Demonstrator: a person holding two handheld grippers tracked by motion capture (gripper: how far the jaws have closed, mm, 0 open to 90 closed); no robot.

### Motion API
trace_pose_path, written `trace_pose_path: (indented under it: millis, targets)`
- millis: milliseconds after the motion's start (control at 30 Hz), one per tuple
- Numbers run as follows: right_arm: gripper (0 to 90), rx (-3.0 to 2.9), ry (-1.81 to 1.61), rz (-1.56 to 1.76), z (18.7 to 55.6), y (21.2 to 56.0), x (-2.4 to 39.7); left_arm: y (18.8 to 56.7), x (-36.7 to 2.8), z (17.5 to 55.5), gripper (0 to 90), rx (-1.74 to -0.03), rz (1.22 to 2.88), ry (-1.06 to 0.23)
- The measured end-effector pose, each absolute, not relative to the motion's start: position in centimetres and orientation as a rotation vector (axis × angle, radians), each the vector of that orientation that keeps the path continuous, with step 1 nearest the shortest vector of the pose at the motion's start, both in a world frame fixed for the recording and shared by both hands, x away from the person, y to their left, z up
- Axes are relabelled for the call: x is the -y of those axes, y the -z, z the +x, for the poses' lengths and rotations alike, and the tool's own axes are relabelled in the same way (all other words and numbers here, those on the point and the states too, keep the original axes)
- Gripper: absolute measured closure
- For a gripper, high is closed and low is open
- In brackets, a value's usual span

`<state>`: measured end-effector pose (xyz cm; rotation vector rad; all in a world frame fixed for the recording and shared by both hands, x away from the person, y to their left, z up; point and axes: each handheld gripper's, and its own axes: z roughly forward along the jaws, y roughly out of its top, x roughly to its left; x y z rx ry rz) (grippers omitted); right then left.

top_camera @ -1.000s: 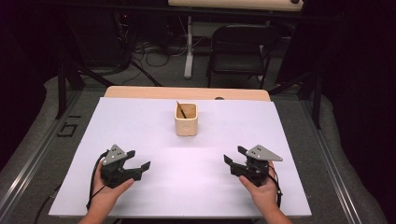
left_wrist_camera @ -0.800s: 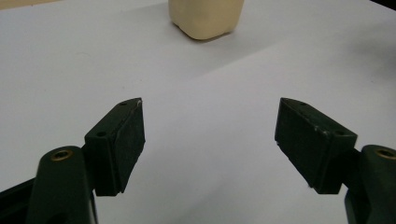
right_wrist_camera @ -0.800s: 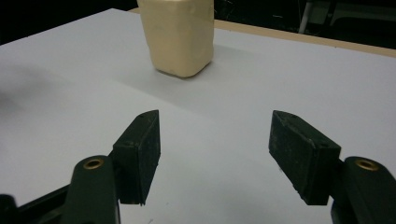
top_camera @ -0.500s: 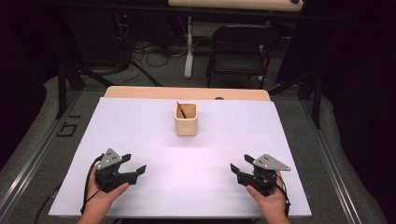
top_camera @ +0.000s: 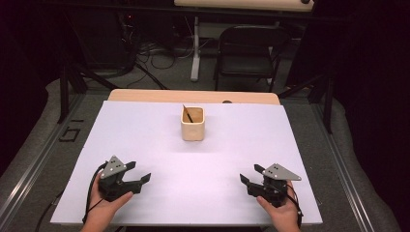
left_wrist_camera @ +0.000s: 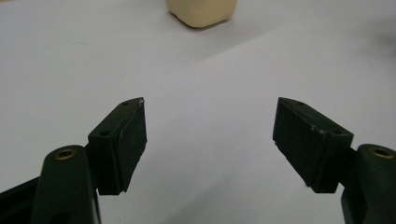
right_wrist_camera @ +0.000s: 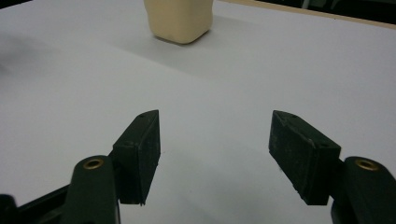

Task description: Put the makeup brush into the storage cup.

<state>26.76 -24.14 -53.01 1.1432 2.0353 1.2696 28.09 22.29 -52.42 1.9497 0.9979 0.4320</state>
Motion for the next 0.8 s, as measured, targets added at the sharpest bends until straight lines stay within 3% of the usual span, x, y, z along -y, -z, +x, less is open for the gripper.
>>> trace_pose_path:
  millis: [800]
  targets:
    - [34.0, -2.073, -1.246, 1.176, 27.36, 53.81, 24.40, 53.23, -21.80, 28.56, 26.1, -0.996, 1.982, -0.419]
